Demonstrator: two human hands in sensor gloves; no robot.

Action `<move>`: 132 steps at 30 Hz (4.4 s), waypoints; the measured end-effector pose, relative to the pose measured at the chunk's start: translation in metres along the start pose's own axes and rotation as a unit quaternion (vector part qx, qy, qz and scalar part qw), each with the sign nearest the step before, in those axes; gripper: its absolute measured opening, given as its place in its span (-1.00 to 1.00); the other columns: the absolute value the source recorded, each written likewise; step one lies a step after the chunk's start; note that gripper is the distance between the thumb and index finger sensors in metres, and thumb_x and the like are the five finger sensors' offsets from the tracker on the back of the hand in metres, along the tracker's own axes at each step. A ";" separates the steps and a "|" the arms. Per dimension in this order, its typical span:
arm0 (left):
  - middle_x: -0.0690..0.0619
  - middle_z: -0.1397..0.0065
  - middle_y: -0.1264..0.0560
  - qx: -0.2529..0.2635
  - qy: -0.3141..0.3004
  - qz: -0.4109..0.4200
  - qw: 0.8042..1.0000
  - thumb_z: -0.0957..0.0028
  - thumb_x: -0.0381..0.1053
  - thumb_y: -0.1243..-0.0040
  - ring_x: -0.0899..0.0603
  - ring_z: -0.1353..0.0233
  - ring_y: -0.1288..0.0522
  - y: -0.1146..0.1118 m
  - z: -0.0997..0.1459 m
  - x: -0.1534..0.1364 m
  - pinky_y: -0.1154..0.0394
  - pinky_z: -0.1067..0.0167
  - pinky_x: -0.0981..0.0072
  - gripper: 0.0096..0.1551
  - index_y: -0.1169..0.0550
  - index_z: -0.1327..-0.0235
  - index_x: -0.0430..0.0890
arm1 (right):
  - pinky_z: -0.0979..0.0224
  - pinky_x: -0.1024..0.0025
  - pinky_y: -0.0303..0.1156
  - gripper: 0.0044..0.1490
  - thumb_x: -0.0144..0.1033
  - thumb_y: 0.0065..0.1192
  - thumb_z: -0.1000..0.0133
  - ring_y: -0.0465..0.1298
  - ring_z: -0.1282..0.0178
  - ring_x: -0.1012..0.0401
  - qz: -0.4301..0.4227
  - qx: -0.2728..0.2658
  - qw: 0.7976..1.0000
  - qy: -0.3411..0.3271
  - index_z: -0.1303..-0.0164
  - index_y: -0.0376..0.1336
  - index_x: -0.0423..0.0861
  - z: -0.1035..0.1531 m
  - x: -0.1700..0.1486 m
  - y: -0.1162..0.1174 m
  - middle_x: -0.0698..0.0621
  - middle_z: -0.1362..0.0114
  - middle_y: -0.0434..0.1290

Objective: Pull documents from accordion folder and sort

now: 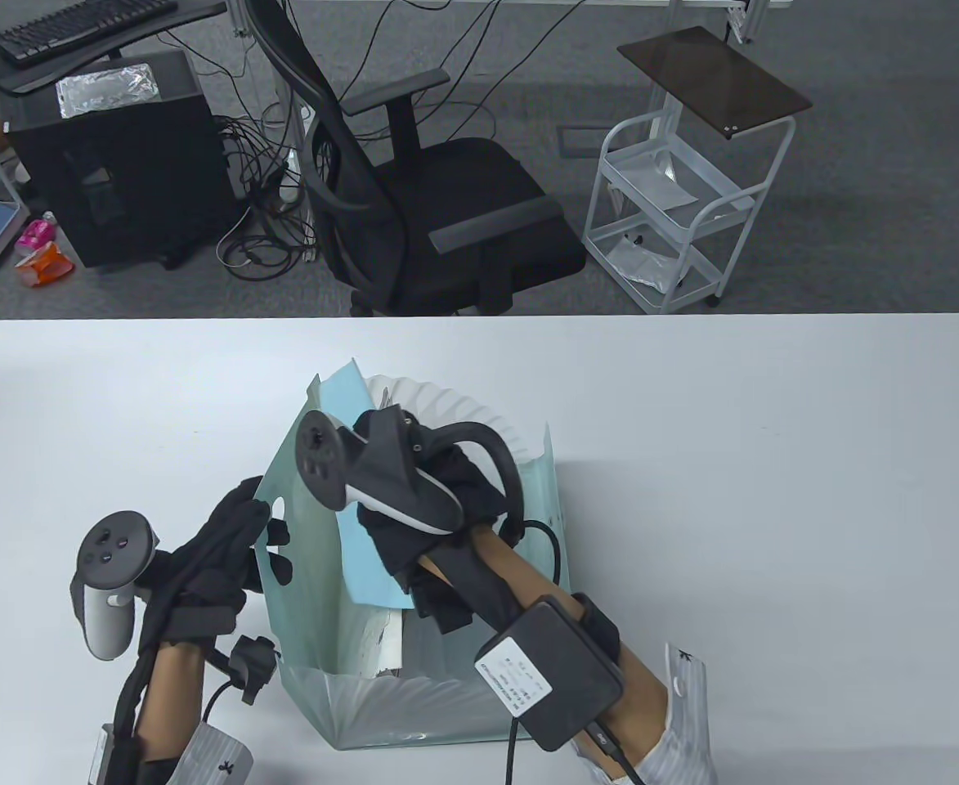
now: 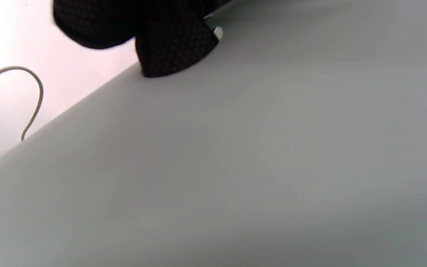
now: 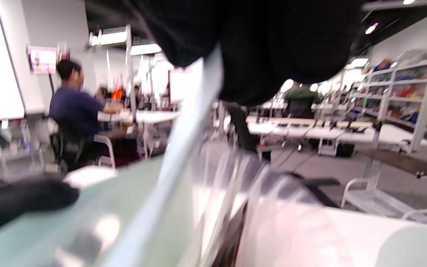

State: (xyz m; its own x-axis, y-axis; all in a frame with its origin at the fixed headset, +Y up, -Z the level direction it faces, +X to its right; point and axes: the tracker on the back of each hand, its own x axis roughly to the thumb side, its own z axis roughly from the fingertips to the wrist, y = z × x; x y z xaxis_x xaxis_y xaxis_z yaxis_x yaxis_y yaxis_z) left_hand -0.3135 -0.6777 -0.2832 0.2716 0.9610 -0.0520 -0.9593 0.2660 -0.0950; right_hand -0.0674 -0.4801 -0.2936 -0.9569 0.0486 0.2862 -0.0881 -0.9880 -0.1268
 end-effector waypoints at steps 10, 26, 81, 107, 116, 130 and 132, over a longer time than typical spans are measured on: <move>-0.30 -0.38 -0.44 0.001 0.001 0.006 1.000 -0.45 0.25 0.21 -0.07 0.05 -0.67 -0.001 0.000 0.000 -0.54 0.01 -0.02 -0.20 -0.13 -0.72 -0.25 | -0.10 0.35 0.57 -0.53 -0.42 0.16 -0.02 0.56 -0.01 0.12 0.018 -0.203 0.965 0.166 -0.11 0.11 -0.02 0.036 -0.109 -0.065 -0.05 -0.24 0.39; -0.30 -0.39 -0.43 0.000 0.001 0.010 1.000 -0.45 0.26 0.20 -0.05 0.05 -0.66 -0.003 0.000 0.000 -0.54 0.00 -0.02 -0.20 -0.12 -0.72 -0.26 | -0.09 0.34 0.58 -0.54 -0.44 0.18 0.01 0.57 0.01 0.12 0.011 0.135 0.963 0.234 -0.08 0.14 0.00 0.018 -0.261 0.119 -0.03 -0.21 0.42; -0.30 -0.38 -0.43 0.003 -0.007 0.015 1.000 -0.44 0.26 0.20 -0.05 0.05 -0.66 -0.007 0.000 -0.001 -0.54 0.01 -0.02 -0.18 -0.12 -0.71 -0.28 | 0.67 0.67 0.57 -0.49 -0.07 0.18 0.01 0.60 0.75 0.38 0.039 0.231 0.972 -0.006 0.14 0.46 -0.20 -0.022 -0.013 0.091 0.09 0.45 0.67; -0.30 -0.38 -0.44 0.008 -0.006 0.018 1.000 -0.44 0.27 0.19 -0.04 0.05 -0.67 -0.007 0.000 -0.001 -0.54 0.01 -0.01 -0.18 -0.13 -0.70 -0.28 | 0.57 0.66 0.63 -0.55 -0.11 0.26 0.03 0.68 0.63 0.33 -0.070 0.201 0.976 0.049 0.19 0.48 -0.18 -0.010 -0.084 0.056 0.04 0.35 0.71; -0.30 -0.38 -0.44 0.009 -0.005 0.023 1.000 -0.43 0.27 0.18 -0.04 0.05 -0.67 -0.007 0.001 -0.002 -0.54 0.01 -0.01 -0.18 -0.14 -0.70 -0.28 | 0.58 0.69 0.62 -0.55 -0.18 0.31 0.06 0.67 0.64 0.34 -0.165 0.150 0.971 0.089 0.15 0.46 -0.22 0.004 -0.143 0.042 0.01 0.32 0.71; -0.30 -0.38 -0.44 0.010 -0.002 0.026 1.000 -0.43 0.27 0.18 -0.05 0.05 -0.67 -0.006 0.002 -0.002 -0.54 0.01 -0.02 -0.18 -0.15 -0.70 -0.28 | 0.48 0.64 0.63 -0.55 -0.25 0.21 -0.01 0.66 0.55 0.32 -0.420 -0.009 0.894 0.158 0.04 0.40 -0.24 0.037 -0.264 0.010 -0.02 0.24 0.66; -0.30 -0.38 -0.44 0.010 -0.002 0.025 1.000 -0.43 0.27 0.18 -0.05 0.05 -0.67 -0.006 0.002 -0.002 -0.54 0.01 -0.02 -0.18 -0.15 -0.70 -0.28 | 0.36 0.58 0.64 -0.56 -0.26 0.17 -0.03 0.67 0.43 0.27 -0.450 -0.054 0.872 0.183 -0.03 0.36 -0.19 0.045 -0.282 0.004 -0.04 0.14 0.64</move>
State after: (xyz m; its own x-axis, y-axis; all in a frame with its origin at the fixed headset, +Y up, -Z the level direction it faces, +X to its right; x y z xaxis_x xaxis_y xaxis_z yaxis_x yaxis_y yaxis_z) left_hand -0.3086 -0.6806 -0.2804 0.2222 0.9736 -0.0523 -0.9732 0.2182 -0.0731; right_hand 0.2149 -0.5048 -0.3318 -0.5091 0.8607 -0.0041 -0.8562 -0.5068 -0.1006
